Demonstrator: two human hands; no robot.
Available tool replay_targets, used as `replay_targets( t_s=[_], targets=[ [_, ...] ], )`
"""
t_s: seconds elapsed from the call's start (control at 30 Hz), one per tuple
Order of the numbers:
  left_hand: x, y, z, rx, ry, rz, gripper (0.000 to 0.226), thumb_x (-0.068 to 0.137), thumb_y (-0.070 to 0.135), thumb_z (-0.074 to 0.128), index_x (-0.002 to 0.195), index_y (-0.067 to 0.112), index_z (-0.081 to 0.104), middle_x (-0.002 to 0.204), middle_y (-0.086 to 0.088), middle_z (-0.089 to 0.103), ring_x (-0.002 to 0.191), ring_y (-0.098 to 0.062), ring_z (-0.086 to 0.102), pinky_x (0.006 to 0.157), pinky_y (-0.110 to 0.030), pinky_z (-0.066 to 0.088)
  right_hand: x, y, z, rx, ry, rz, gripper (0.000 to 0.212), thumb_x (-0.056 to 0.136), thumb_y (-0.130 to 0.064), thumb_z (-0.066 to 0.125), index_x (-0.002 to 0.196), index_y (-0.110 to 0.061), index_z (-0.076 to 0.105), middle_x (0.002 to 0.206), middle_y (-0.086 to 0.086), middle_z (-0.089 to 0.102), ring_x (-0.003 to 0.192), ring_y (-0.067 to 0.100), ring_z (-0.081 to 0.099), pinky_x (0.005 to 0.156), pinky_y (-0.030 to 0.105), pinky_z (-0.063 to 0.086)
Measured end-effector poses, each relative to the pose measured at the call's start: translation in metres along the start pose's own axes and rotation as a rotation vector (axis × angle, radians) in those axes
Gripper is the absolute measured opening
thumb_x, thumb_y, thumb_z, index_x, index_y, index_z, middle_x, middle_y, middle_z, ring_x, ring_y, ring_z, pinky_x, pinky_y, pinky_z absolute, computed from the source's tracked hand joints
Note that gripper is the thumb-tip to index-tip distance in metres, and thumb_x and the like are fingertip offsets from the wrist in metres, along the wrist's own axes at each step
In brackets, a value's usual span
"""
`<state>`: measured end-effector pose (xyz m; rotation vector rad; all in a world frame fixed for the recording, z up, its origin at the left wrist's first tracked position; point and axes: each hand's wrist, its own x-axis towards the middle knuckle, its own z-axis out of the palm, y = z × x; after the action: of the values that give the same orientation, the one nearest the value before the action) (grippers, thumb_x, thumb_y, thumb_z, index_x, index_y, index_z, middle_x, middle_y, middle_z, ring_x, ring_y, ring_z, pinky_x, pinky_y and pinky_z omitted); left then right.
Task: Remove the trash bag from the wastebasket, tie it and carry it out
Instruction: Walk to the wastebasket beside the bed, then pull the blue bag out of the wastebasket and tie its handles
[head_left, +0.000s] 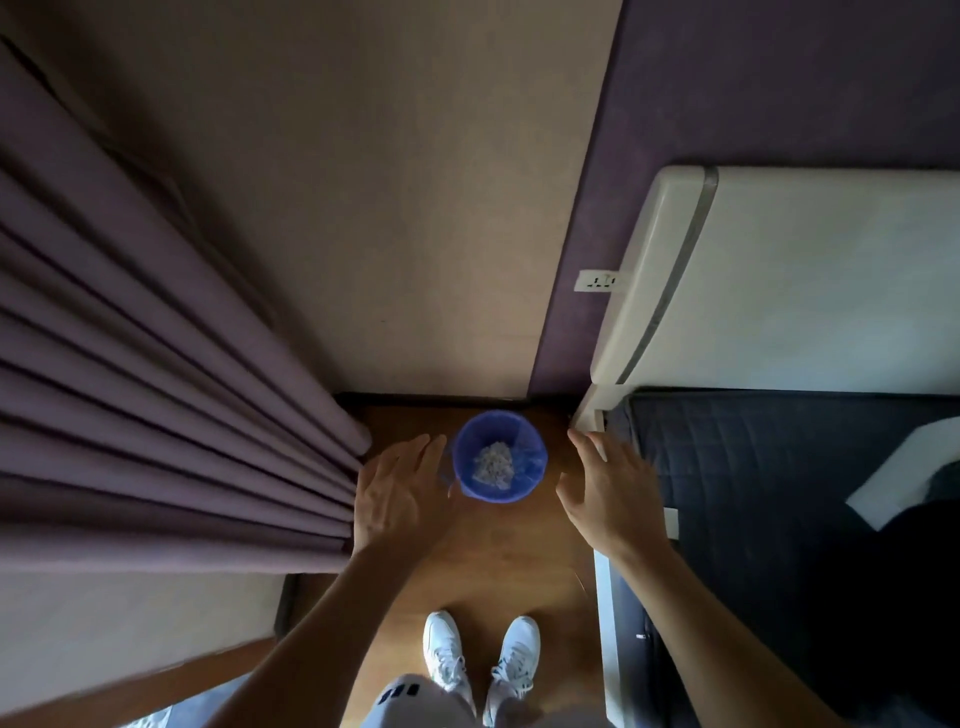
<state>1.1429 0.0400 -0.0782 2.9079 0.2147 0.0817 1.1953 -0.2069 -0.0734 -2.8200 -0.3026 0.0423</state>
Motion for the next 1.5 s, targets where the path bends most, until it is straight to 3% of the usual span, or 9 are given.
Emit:
replay_targets(
  t_s=[0.13, 0.33, 0.67, 0.8, 0.93, 1.1, 1.23, 1.33, 1.5],
  targets=[
    [0.003, -0.017, 0.022, 0.018, 0.034, 0.030, 0.057, 0.082, 0.050, 0.045, 0.118, 0.015, 0.071, 0.115, -0.007, 0.073, 0.101, -0.031, 0.070, 0.087, -0.043, 0.054, 0.002, 0.006, 0.026, 0.016, -0.022, 0.030, 0.056, 0.081, -0.035, 0.069, 0.132, -0.014, 0.058, 0.127, 0.009, 0.066, 0.116, 0.028, 0.063, 0.097, 0.046, 0.051],
    [0.019, -0.042, 0.105, -0.013, -0.064, -0.012, 0.058, 0.079, 0.047, 0.046, 0.120, 0.013, 0.069, 0.114, -0.010, 0.073, 0.100, -0.034, 0.070, 0.085, -0.044, 0.054, 0.009, 0.037, 0.107, -0.011, -0.076, 0.034, 0.056, 0.082, -0.032, 0.068, 0.134, -0.014, 0.056, 0.127, 0.011, 0.064, 0.116, 0.029, 0.062, 0.098, 0.047, 0.050],
    [0.060, -0.097, 0.356, -0.111, -0.086, 0.011, 0.050, 0.080, 0.044, 0.047, 0.123, 0.019, 0.050, 0.109, -0.014, 0.072, 0.097, -0.037, 0.070, 0.084, -0.051, 0.054, 0.054, 0.122, 0.342, -0.021, -0.090, 0.086, 0.057, 0.080, -0.031, 0.076, 0.131, -0.015, 0.058, 0.123, 0.010, 0.068, 0.108, 0.029, 0.067, 0.092, 0.042, 0.052],
    [0.085, -0.116, 0.456, -0.119, -0.196, -0.010, 0.058, 0.084, 0.049, 0.036, 0.130, 0.018, 0.054, 0.124, -0.013, 0.066, 0.111, -0.036, 0.064, 0.093, -0.048, 0.051, 0.068, 0.155, 0.433, 0.030, -0.100, 0.127, 0.046, 0.086, -0.033, 0.069, 0.129, -0.018, 0.058, 0.124, 0.004, 0.068, 0.109, 0.022, 0.067, 0.092, 0.031, 0.049],
    [0.107, -0.130, 0.526, -0.156, -0.151, -0.039, 0.061, 0.082, 0.053, 0.041, 0.130, 0.019, 0.059, 0.127, -0.008, 0.063, 0.112, -0.033, 0.060, 0.092, -0.046, 0.050, 0.098, 0.186, 0.493, 0.134, -0.026, 0.169, 0.030, 0.095, -0.038, 0.053, 0.120, -0.022, 0.062, 0.116, 0.003, 0.069, 0.103, 0.020, 0.067, 0.086, 0.027, 0.046],
    [0.141, -0.145, 0.577, -0.101, -0.067, -0.022, 0.067, 0.083, 0.055, 0.036, 0.136, 0.017, 0.052, 0.133, -0.010, 0.059, 0.113, -0.035, 0.059, 0.089, -0.050, 0.051, 0.137, 0.214, 0.545, 0.123, 0.018, 0.170, 0.040, 0.099, -0.044, 0.047, 0.131, -0.021, 0.053, 0.124, 0.006, 0.063, 0.110, 0.025, 0.062, 0.085, 0.035, 0.050],
    [0.153, -0.148, 0.598, -0.127, -0.069, -0.054, 0.061, 0.094, 0.050, 0.043, 0.139, 0.010, 0.049, 0.129, -0.016, 0.059, 0.108, -0.038, 0.061, 0.085, -0.050, 0.054, 0.156, 0.222, 0.569, 0.089, -0.095, 0.216, 0.038, 0.099, -0.047, 0.045, 0.108, -0.014, 0.061, 0.100, 0.010, 0.069, 0.082, 0.024, 0.064, 0.068, 0.032, 0.050],
    [0.157, -0.149, 0.599, -0.174, -0.122, -0.171, 0.049, 0.099, 0.044, 0.045, 0.139, 0.015, 0.049, 0.128, -0.012, 0.060, 0.109, -0.033, 0.061, 0.090, -0.046, 0.052, 0.161, 0.220, 0.574, 0.083, -0.136, 0.262, 0.031, 0.099, -0.042, 0.049, 0.100, -0.014, 0.060, 0.084, 0.005, 0.065, 0.060, 0.011, 0.052, 0.051, 0.023, 0.037],
    [0.153, -0.154, 0.595, -0.279, -0.140, -0.277, 0.035, 0.098, 0.049, 0.043, 0.118, 0.026, 0.061, 0.107, -0.001, 0.067, 0.093, -0.023, 0.065, 0.082, -0.043, 0.057, 0.162, 0.225, 0.571, 0.042, -0.130, 0.323, 0.033, 0.099, -0.048, 0.045, 0.094, -0.019, 0.060, 0.076, 0.000, 0.061, 0.061, 0.013, 0.055, 0.047, 0.021, 0.032]
  ],
)
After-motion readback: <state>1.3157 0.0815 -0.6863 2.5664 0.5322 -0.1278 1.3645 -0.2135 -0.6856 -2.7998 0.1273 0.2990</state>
